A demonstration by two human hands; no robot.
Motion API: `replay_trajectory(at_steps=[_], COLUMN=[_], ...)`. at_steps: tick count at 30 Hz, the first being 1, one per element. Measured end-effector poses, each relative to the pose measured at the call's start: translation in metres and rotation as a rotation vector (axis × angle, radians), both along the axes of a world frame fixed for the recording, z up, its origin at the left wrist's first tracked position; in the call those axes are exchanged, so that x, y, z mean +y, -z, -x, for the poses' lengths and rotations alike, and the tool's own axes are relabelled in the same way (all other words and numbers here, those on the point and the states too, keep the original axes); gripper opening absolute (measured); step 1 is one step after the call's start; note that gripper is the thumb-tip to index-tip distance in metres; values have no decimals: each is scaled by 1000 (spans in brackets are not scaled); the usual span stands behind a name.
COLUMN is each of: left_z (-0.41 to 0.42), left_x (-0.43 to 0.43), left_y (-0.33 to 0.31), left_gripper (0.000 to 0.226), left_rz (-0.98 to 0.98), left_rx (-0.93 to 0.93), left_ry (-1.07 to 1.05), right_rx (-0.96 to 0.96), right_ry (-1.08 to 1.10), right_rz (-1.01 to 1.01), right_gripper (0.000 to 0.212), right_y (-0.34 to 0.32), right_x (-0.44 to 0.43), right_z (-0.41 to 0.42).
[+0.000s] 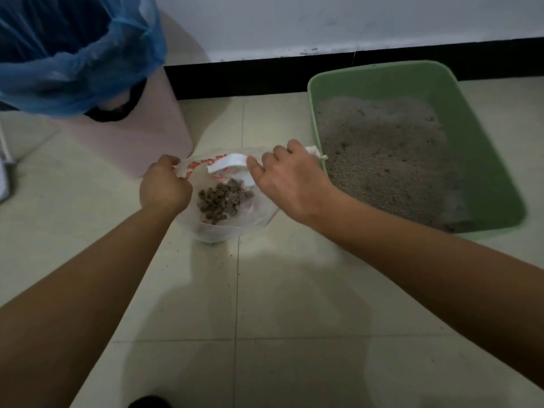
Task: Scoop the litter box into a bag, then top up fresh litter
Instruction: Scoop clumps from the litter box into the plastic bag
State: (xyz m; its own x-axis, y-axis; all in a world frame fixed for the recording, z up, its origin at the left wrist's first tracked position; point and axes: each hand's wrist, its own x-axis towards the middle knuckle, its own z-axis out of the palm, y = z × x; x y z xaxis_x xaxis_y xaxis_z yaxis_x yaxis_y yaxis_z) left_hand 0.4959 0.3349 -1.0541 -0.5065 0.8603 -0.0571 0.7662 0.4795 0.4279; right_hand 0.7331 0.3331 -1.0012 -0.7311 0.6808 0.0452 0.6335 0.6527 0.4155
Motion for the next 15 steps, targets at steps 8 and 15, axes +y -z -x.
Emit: replay_trajectory(at_steps=[8,15], left_z=[-59,-189], left_x=[11,4], left_y=[-6,-6], left_gripper=[46,52], left_rz=[-156,-259], left_rx=[204,-279], left_ry=[121,361], right_rx=[498,269], right_ry=[450,598], right_rz=[276,187], right_gripper=[39,45], right_y=[-38,-51], right_x=[20,22], right_z=[-107,-229])
